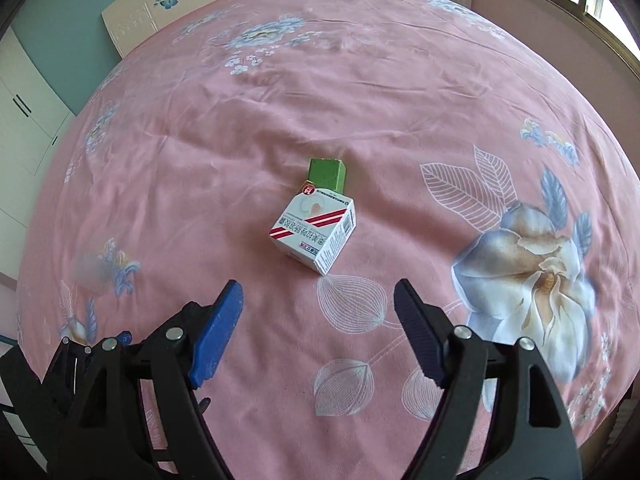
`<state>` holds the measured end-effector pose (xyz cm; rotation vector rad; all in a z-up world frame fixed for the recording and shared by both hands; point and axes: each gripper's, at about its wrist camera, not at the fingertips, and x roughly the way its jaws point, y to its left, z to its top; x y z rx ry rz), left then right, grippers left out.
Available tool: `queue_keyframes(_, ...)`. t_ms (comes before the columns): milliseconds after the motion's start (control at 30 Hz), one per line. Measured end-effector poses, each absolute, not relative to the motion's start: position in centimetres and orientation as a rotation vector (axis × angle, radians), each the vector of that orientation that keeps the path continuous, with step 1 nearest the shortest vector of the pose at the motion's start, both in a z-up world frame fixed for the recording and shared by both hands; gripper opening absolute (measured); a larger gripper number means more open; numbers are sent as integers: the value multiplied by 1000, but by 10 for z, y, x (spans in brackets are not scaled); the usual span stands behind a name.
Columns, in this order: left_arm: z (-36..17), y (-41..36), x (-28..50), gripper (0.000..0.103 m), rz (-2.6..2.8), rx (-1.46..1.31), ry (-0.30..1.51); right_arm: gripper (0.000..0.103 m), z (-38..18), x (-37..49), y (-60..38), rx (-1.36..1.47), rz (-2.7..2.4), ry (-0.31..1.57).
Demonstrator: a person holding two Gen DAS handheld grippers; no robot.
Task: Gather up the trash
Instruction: 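Grasp the black foam tube with the left tool while the right tool grasps the white medicine box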
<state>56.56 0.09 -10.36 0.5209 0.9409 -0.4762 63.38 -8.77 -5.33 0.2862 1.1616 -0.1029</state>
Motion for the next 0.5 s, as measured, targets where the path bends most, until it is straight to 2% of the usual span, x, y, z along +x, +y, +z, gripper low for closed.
queue_keyframes(400, -132, -1, 594, 91, -490, 439, 976, 77, -119, 696, -90, 453, -195, 1263)
queue_keyframes(433, -132, 0, 594, 89, -490, 415, 982, 77, -121, 697, -90, 442, -195, 1260)
queue_keyframes(500, -132, 3, 597, 77, -500, 356, 999, 76, -121, 699, -89, 406, -194, 1242)
